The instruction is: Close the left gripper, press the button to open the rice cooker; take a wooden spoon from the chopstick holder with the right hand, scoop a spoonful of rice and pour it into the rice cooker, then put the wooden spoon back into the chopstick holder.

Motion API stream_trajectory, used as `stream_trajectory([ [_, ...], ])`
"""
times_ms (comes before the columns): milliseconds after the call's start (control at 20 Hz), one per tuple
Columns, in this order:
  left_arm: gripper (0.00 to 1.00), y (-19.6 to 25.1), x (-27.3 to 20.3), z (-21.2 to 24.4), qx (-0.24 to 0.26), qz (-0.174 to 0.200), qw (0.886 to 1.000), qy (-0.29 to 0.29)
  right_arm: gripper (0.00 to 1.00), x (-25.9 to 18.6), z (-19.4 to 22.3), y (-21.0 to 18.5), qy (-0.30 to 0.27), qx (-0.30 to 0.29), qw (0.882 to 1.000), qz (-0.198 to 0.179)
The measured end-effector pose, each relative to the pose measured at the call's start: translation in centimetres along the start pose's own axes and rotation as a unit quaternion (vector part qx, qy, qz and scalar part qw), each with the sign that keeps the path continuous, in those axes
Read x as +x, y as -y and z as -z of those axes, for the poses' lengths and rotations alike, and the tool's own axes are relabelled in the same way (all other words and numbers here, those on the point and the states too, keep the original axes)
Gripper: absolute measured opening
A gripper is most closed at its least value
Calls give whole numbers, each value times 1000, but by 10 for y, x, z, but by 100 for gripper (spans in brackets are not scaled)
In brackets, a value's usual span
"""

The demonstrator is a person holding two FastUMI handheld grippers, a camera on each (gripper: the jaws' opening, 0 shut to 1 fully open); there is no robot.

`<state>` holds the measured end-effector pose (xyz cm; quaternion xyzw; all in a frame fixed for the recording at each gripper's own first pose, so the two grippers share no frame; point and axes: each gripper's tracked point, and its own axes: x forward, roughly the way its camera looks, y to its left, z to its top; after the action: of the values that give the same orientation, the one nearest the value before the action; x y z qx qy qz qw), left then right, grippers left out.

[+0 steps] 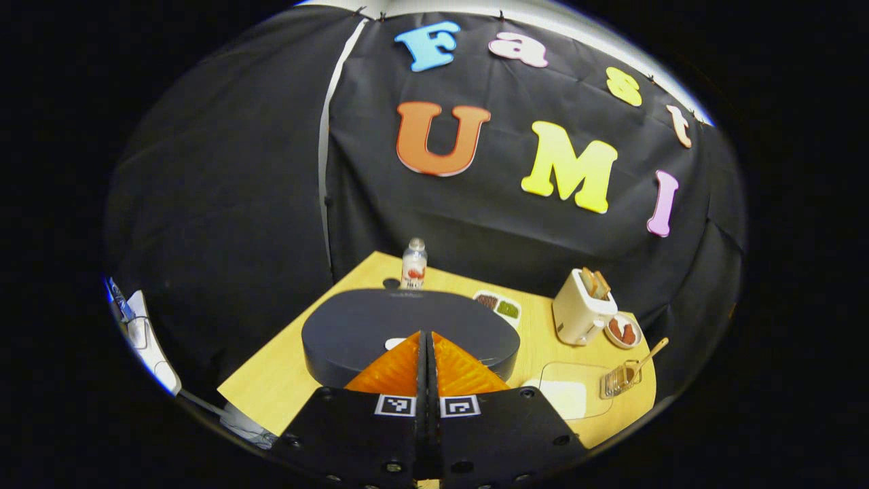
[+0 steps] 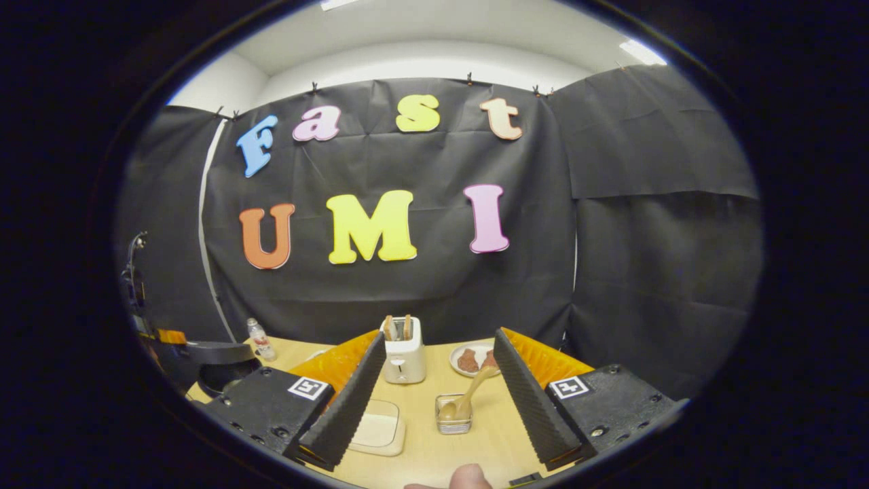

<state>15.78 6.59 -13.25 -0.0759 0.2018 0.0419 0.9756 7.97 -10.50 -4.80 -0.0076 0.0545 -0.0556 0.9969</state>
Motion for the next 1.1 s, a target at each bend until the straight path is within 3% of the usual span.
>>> stream_trajectory([
  [300, 0, -1, -12, -59, 53, -16, 994, 89, 100, -15, -14, 9, 19, -16, 1000, 5],
  [450, 1, 14, -32, -81, 45, 5, 991, 129, 100, -19, -14, 7, 23, -19, 1000, -1],
  [500, 17, 20, -41, -85, 37, 13, 989, 139, 100, -19, -10, 4, 22, -20, 1000, -4],
  [550, 13, 19, -46, -89, 34, 12, 988, 151, 100, -19, -6, 2, 18, -21, 1000, -8],
  [600, 27, 18, -48, -90, 35, 12, 987, 158, 100, -20, -2, 1, 15, -21, 1000, -11],
  [800, 100, 35, -70, -92, 40, 25, 983, 177, 100, -16, 10, 1, 11, -19, 999, -24],
  [1100, 95, 54, -81, -86, 61, 28, 983, 171, 100, 11, 44, 20, -24, -15, 999, -26],
])
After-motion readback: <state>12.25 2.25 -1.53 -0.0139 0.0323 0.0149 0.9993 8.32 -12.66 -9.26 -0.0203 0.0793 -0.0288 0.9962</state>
